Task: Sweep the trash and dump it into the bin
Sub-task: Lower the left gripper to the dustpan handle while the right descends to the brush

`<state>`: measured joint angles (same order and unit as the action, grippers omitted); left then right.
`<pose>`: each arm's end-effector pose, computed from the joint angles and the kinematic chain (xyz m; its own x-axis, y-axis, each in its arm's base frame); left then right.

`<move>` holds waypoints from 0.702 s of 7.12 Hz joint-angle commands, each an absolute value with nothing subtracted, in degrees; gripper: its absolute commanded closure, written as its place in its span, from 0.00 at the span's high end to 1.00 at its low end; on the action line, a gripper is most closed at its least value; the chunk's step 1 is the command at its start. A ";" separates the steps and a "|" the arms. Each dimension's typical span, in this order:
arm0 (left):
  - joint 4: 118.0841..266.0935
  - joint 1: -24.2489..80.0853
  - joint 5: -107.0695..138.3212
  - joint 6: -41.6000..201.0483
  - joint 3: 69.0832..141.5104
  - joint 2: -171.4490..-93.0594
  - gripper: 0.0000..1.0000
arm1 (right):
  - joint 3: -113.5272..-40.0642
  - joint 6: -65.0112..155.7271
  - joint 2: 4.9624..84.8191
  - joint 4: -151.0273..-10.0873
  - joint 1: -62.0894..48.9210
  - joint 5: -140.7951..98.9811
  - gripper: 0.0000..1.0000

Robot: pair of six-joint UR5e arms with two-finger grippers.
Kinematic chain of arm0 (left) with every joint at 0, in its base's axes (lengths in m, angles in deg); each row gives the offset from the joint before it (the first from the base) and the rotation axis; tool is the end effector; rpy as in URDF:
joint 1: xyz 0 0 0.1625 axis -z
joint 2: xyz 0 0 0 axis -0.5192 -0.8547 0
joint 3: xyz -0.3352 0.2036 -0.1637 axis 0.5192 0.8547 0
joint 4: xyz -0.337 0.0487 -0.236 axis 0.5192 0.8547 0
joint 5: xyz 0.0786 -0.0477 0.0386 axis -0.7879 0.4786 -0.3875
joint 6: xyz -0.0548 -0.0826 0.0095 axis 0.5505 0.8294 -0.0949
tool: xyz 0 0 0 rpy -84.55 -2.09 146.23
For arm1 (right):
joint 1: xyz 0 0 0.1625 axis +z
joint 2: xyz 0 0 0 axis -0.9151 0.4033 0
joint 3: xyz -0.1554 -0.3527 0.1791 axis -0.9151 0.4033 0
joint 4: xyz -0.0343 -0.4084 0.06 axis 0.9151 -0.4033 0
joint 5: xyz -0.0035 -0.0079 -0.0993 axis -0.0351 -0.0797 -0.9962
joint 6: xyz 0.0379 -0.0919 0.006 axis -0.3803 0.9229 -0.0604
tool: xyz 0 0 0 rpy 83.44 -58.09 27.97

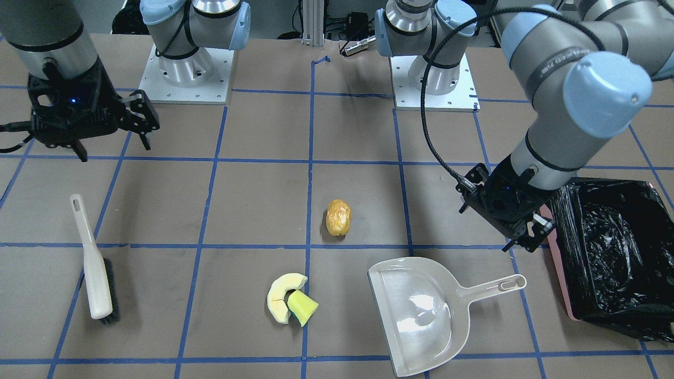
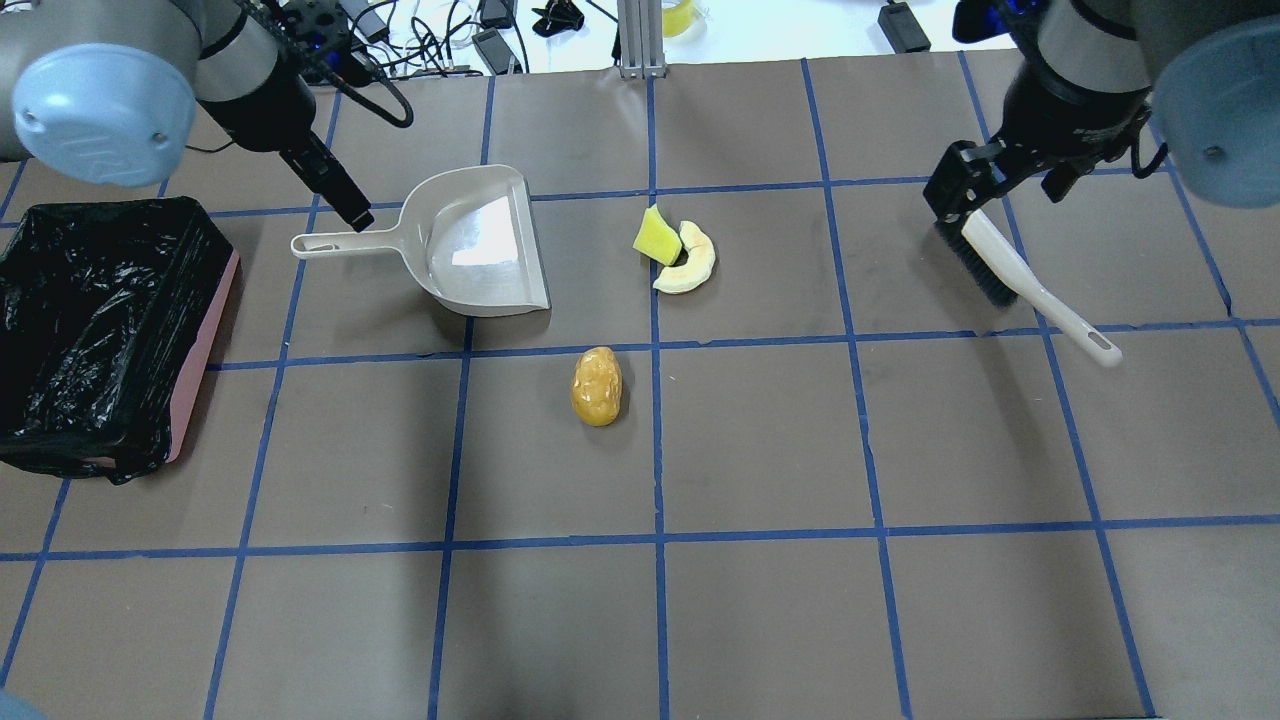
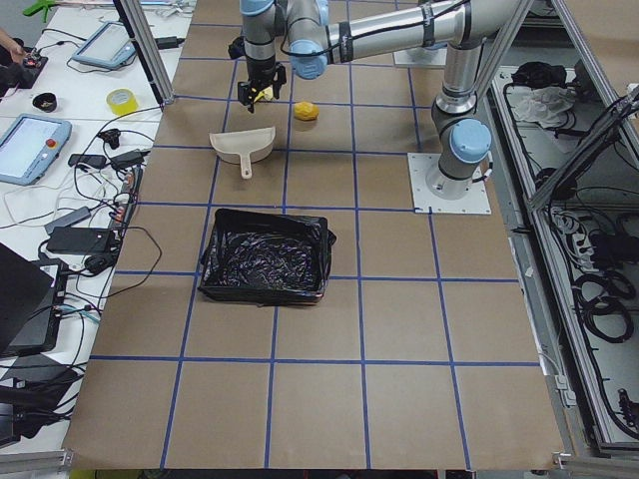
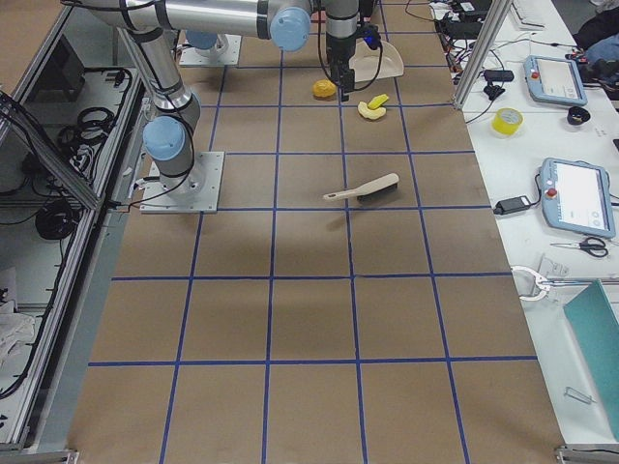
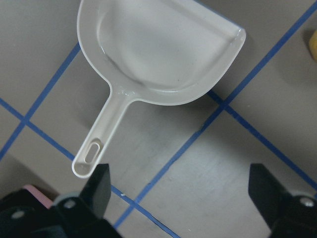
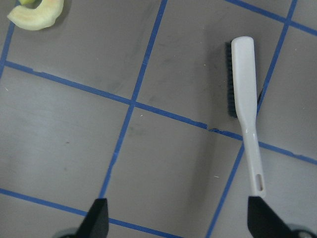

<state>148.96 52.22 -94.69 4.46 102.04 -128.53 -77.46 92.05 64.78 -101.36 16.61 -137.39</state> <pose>-0.0663 -0.6143 0.3854 -0.5872 0.8085 -0.0392 0.8093 0.5855 -0.0465 0.0639 -0.5113 0.4681 -0.9183 -0.3869 0.0843 -0.3901 0.9204 -0.0252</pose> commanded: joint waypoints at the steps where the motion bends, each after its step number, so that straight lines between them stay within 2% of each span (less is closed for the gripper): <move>1: 141.41 50.21 -94.24 -13.14 101.96 -136.53 0.98 | -77.49 113.21 61.41 -104.95 7.83 -137.36 1.00; 5: 133.66 48.70 -93.54 -20.26 100.72 -144.64 0.97 | -77.58 114.86 51.39 -111.46 6.21 -137.97 1.00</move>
